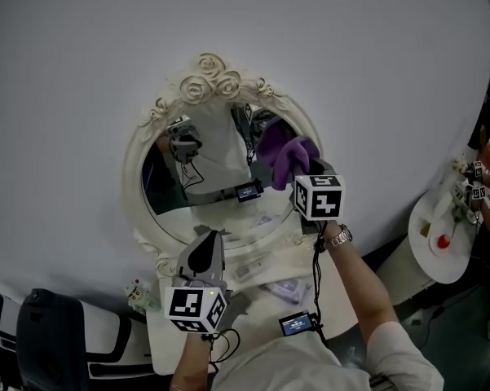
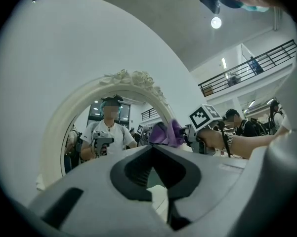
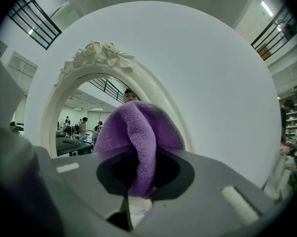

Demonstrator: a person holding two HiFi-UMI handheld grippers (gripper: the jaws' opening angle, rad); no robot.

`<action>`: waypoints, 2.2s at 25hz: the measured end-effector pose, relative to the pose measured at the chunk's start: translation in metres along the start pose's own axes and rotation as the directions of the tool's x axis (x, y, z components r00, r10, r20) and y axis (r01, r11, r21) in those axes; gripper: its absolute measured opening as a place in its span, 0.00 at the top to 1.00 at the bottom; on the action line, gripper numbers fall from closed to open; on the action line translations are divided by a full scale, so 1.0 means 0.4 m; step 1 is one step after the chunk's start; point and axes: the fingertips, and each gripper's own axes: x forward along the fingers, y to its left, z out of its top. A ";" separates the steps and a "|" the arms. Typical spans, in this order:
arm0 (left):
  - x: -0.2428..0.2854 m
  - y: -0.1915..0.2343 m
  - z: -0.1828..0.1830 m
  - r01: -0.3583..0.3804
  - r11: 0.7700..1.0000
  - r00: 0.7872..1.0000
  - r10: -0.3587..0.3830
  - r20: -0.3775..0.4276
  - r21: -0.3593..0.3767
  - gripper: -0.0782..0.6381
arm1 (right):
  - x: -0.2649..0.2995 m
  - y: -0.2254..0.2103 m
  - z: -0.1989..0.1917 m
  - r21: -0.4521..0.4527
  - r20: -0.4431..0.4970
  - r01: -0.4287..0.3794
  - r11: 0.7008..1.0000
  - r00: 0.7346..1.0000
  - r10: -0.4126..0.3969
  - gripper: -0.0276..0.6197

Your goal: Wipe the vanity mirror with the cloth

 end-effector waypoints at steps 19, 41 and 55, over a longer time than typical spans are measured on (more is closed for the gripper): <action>-0.139 0.173 -0.028 -0.167 0.986 0.986 0.166 -0.029 -0.006 0.89 | 0.069 0.175 -0.008 0.014 0.008 -0.029 0.999 1.000 0.028 0.87; -0.333 0.385 -0.041 -0.320 0.947 0.947 0.319 -0.040 -0.013 0.89 | 0.094 0.685 -0.003 -0.049 0.012 -0.284 0.958 0.959 0.285 0.87; -0.449 0.459 -0.056 -0.405 0.914 0.913 0.403 -0.062 -0.011 0.89 | 0.103 0.919 -0.005 -0.058 0.009 -0.420 0.906 0.907 0.421 0.87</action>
